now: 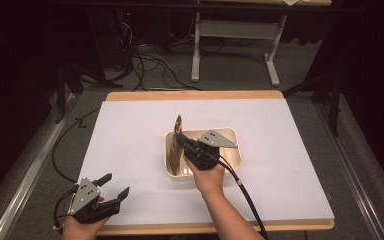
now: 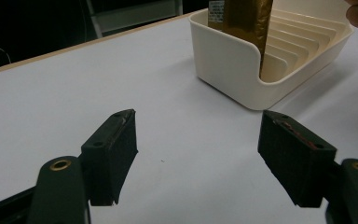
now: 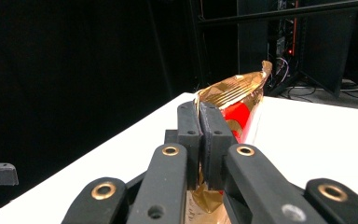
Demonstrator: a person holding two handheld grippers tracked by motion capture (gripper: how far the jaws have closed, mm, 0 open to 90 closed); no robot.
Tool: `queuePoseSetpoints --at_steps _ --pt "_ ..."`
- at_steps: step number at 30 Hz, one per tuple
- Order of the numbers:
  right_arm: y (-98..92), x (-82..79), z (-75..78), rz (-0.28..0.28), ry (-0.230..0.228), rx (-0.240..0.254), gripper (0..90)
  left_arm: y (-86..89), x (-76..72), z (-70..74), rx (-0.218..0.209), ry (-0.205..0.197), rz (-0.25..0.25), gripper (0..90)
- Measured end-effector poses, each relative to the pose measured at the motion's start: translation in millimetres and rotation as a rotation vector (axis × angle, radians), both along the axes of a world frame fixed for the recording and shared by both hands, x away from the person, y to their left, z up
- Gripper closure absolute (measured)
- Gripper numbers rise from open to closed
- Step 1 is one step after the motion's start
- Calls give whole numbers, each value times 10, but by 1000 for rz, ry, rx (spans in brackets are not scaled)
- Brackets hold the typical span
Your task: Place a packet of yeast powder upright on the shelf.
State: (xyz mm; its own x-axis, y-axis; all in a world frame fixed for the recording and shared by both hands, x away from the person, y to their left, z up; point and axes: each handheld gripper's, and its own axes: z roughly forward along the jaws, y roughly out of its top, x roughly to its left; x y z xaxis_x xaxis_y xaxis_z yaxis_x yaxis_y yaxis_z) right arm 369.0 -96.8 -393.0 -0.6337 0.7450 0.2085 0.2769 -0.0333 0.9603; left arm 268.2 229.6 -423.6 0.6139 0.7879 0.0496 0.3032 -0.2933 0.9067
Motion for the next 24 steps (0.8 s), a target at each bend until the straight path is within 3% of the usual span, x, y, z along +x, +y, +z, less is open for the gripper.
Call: queuePoseSetpoints --at_steps 16,24 --pt "-6 21 53 7 35 -10 819 -2 7 -6 3 5 -4 287" --pt "-21 34 100 11 45 -16 656 8 10 -6 2 5 -5 287"
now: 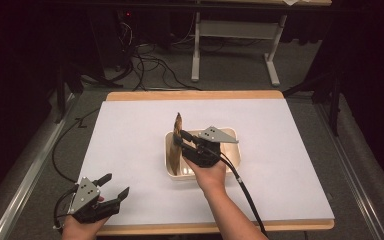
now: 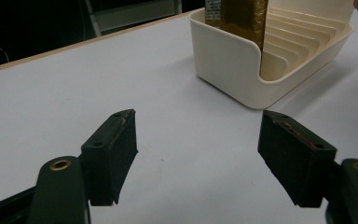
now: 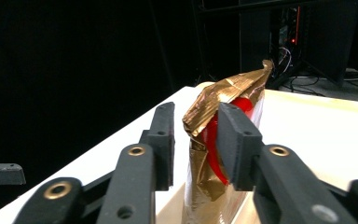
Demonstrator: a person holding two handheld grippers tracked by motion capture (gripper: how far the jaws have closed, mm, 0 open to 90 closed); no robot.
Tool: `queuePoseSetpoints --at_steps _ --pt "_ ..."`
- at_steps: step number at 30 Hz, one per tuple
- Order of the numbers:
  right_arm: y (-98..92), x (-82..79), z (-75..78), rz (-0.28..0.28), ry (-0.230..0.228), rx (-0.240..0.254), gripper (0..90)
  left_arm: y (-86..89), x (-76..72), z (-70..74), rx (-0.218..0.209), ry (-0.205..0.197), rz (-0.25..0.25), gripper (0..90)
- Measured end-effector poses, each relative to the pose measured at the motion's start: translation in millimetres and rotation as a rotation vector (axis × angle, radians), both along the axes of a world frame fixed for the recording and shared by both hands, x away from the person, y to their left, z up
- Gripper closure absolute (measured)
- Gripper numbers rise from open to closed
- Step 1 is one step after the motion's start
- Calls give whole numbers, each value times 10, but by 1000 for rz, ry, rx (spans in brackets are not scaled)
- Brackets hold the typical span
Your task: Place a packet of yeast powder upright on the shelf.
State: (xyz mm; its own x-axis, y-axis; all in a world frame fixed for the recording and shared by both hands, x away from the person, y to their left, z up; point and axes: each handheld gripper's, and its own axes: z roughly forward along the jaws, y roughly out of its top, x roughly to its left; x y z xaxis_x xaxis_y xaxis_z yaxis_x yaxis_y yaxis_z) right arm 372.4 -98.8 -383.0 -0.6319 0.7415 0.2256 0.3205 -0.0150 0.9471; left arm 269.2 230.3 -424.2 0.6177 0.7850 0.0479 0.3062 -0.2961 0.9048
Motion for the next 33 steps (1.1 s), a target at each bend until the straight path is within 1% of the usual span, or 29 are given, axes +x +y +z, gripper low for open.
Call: queuePoseSetpoints --at_steps 1,3,5,6,7,8,9,10,11,12,13,14,16,19,20,22,23,29,31,33 --pt "0 0 0 0 0 0 656 1 0 -1 -1 0 1 287" --pt "3 2 17 2 10 -4 602 3 2 0 -2 1 1 287" --pt "8 9 30 7 8 -10 555 5 2 0 -3 0 3 287" --pt "11 7 49 11 7 -19 510 7 3 0 -4 0 4 287" --pt "11 7 49 11 7 -19 510 7 3 0 -4 0 4 288" --pt "13 5 67 13 2 -29 472 9 4 0 -5 2 3 287" --pt "13 5 67 13 2 -29 472 9 4 0 -5 2 3 287" --pt "8 5 82 11 -3 -42 430 9 4 0 -5 2 2 287" --pt "8 5 82 11 -3 -42 430 9 4 0 -5 2 2 287" --pt "-2 2 96 7 -5 -46 374 9 5 1 -2 -1 1 287" --pt "-2 2 96 7 -5 -46 374 9 5 1 -2 -1 1 287" --pt "-13 -2 107 -6 -16 -62 334 9 5 2 -4 1 1 287" --pt "-21 -5 113 -8 -20 -66 294 9 5 2 -4 2 1 287" --pt "-27 -11 118 -12 -15 -67 257 3 5 1 -3 0 1 287" --pt "-30 -15 122 -11 -14 -70 212 -3 6 0 -2 0 2 287" --pt "-29 -16 122 -12 -10 -71 196 -5 6 1 -1 0 2 287" --pt "-28 -17 121 -12 -6 -75 162 -7 5 1 0 1 0 287" --pt "-29 -23 120 -5 4 -85 117 -10 -2 1 0 2 -1 287" --pt "-29 -32 120 -8 5 -94 126 -7 0 0 2 3 -1 287" --pt "-36 -39 125 -5 10 -89 125 -6 0 1 1 2 0 287"
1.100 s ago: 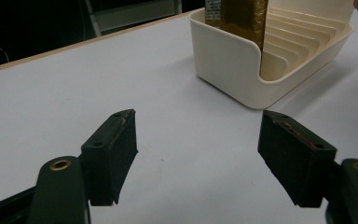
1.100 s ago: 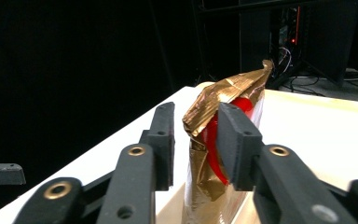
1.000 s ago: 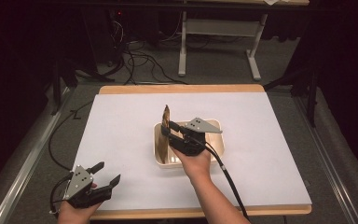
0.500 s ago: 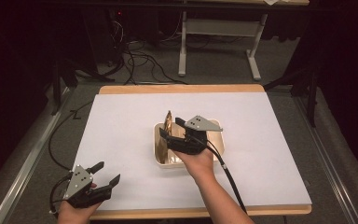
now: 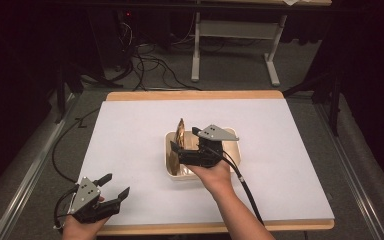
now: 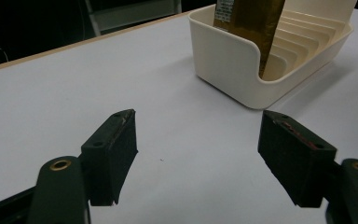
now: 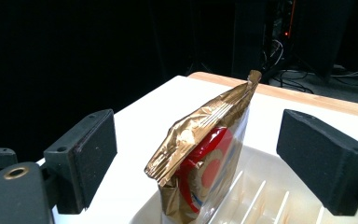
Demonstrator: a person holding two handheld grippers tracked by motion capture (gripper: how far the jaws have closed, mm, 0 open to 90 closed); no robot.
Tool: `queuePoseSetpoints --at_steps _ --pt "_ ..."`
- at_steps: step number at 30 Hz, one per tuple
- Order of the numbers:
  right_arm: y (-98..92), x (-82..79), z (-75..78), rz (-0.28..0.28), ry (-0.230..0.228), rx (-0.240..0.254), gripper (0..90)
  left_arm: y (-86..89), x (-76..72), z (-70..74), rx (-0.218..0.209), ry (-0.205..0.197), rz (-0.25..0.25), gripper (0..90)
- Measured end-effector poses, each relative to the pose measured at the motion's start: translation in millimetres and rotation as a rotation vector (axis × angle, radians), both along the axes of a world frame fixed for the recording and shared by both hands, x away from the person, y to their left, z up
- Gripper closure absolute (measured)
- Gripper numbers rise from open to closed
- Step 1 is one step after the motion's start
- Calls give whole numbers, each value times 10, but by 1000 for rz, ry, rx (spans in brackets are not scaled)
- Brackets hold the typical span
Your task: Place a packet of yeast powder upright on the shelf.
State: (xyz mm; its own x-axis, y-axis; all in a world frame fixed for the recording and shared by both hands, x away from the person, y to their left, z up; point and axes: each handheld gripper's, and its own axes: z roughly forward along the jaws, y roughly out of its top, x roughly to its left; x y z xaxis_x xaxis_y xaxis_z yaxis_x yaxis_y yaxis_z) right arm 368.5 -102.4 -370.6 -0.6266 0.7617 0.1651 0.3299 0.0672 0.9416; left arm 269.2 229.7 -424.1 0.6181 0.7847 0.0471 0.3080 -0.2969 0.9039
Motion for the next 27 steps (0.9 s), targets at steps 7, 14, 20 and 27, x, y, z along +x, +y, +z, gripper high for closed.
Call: queuePoseSetpoints --at_steps 7,14,20,27 --pt "-40 -37 22 12 1 4 119 1 4 -7 1 3 -2 287" --pt "-191 -104 22 39 5 -12 135 8 1 -5 1 1 4 287" --pt "-499 -179 16 23 15 -20 151 -14 6 -13 9 6 4 287" --pt "-812 -216 -4 -20 12 -25 150 -23 9 -21 9 8 11 287"
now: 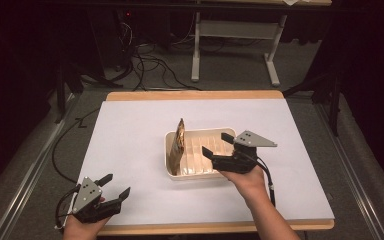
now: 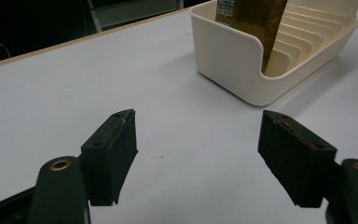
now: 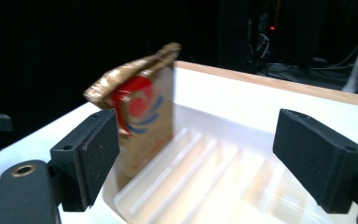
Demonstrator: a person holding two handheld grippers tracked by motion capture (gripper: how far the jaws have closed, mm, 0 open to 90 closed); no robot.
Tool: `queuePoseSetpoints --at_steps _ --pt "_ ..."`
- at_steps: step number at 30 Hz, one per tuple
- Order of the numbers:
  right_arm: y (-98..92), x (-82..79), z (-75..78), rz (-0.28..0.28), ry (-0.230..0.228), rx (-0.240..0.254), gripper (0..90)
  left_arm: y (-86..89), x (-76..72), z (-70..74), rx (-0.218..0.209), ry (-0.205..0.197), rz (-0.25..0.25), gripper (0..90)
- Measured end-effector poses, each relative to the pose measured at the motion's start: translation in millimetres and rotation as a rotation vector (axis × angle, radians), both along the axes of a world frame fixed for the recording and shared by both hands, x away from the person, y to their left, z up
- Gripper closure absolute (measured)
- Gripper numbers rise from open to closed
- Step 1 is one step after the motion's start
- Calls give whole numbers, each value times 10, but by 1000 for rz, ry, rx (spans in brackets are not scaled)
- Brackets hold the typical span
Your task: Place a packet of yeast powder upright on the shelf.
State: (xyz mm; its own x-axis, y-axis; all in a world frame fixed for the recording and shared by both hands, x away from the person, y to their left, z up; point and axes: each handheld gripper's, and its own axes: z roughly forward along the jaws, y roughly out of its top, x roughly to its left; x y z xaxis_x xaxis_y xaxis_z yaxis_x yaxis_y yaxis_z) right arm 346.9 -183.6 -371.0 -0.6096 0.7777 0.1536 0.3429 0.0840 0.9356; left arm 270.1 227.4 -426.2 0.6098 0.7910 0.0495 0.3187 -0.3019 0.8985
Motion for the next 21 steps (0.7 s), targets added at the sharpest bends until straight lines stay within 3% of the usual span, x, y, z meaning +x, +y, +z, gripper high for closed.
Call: queuePoseSetpoints --at_steps 8,10,14,18,21 --pt "-472 -91 -34 -71 -9 6 147 15 6 -4 1 6 11 287" --pt "-675 -130 -58 -111 -5 7 147 17 7 -5 1 6 13 287" --pt "-848 -166 -91 -141 1 5 147 29 14 -7 -1 7 18 287" --pt "-1144 -271 -211 -200 5 -5 147 21 23 -21 8 17 14 287" --pt "-1243 -314 -273 -217 16 -25 146 17 22 -22 11 18 11 286"
